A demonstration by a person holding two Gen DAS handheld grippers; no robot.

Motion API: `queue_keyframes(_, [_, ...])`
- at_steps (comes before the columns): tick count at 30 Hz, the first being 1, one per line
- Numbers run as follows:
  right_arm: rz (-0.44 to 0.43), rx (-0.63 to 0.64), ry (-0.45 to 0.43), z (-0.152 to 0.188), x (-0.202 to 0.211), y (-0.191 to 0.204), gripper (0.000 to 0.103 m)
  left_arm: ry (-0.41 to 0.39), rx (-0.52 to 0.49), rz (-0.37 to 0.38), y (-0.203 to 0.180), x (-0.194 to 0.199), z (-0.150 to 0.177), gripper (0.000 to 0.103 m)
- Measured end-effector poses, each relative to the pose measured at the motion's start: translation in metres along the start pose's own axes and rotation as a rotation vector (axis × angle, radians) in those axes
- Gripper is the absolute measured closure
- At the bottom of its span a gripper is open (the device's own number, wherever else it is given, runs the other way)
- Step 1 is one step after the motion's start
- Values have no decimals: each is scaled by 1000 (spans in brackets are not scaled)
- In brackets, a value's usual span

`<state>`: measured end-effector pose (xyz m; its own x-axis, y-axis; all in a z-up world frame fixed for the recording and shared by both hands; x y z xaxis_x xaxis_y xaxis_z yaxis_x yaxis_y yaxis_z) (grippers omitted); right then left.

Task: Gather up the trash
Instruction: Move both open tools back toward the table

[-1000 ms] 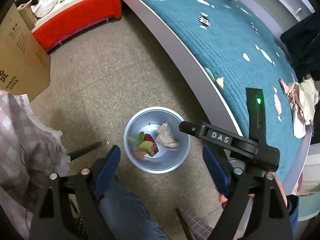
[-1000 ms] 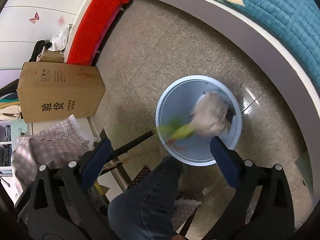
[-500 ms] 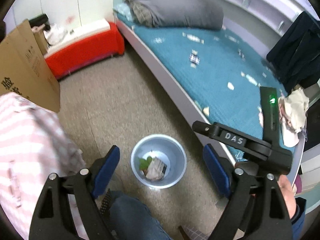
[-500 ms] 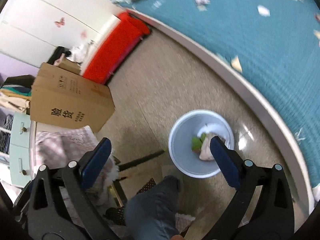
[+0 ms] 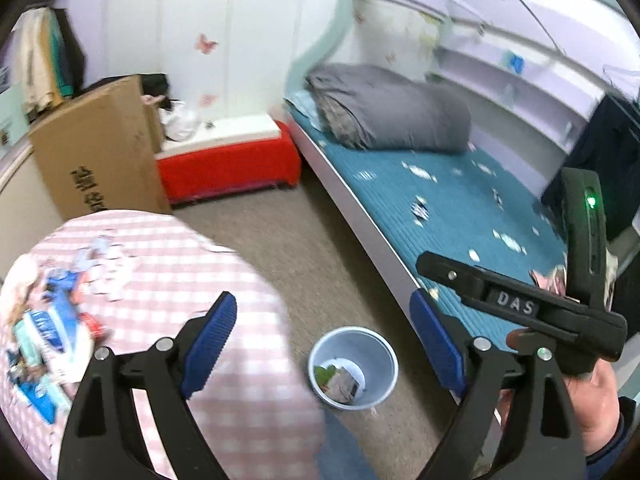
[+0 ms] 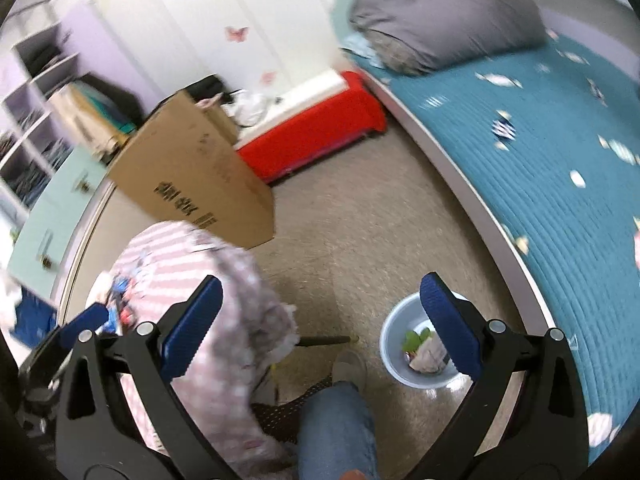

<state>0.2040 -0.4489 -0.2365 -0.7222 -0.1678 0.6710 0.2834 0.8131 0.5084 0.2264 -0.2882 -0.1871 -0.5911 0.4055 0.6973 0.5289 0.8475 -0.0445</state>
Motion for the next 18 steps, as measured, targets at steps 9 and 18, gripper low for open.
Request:
queue_keyframes(9, [-108, 190, 43, 30, -3, 113, 6, -94, 111, -93, 92, 71, 15, 16])
queue_keyframes(18, [-223, 410, 129, 88, -25, 221, 6, -121, 263, -224, 193, 118, 66, 15])
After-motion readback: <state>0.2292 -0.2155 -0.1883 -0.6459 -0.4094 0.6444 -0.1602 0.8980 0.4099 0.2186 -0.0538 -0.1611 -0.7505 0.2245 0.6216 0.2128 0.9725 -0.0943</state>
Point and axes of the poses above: each gripper's, at about its wrist camera, not at the fingertips, and x roughly against the way its jaws point, y to its left, z to its underside, the point moved 10 cm from there along -x, roughly the way its jaws point, and after that the axes turned 5 degrees about -x, right-handed, at the moved point
